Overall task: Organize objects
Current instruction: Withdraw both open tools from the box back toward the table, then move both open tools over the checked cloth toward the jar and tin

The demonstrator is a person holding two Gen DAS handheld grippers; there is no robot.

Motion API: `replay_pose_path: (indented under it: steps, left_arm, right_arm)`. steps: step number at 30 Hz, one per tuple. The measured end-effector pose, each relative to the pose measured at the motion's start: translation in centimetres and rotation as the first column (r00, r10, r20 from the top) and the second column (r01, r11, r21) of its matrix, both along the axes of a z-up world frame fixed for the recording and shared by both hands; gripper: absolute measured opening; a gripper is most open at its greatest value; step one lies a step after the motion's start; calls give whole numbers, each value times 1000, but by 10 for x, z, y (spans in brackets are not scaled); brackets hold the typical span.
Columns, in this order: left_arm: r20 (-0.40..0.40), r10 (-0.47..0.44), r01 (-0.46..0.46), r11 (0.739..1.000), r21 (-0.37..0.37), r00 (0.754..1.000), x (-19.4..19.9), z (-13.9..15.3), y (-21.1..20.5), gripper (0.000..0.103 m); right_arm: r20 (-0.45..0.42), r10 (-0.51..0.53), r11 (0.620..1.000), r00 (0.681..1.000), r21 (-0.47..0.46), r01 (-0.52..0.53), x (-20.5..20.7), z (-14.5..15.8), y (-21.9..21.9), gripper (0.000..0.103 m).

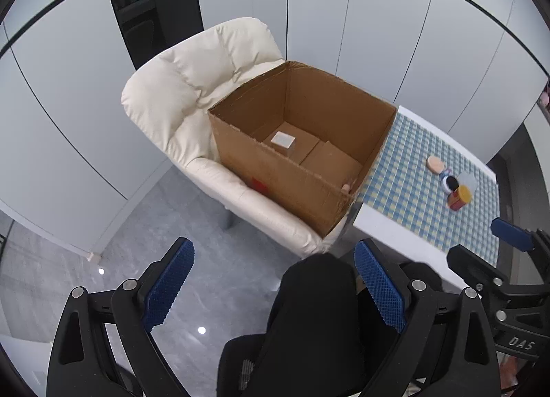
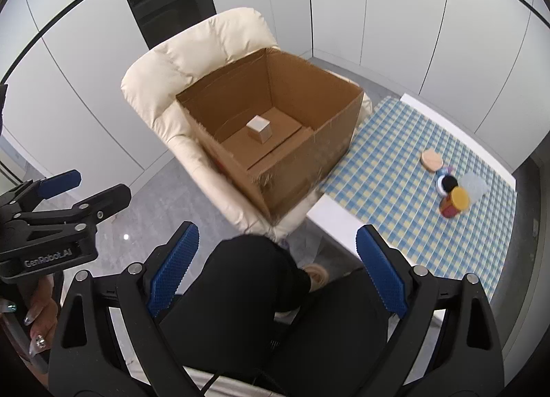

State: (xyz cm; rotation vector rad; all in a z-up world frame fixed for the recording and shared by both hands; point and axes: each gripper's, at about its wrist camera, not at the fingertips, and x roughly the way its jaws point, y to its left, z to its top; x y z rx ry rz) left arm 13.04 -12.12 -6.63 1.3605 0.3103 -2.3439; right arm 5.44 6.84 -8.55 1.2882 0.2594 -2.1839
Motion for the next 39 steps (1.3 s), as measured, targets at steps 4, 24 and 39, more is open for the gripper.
replay_pose_path:
  steps: [4,24,39]
  left_arm:
    - [20,-22,22,1000,-3,1000,12,-4,9,95]
    - [14,-38,37,998,44,999,38,-6,23,95]
    - [24,-113,112,993,30,993,13,-4,43,95]
  right_arm:
    - [14,0,1000,1000,-6,0,18,-1,9,95]
    - [26,-19,1000,999,2,19,56,-10,31,95]
    - [23,-76,997,997,-4,76,47,-8,48,95]
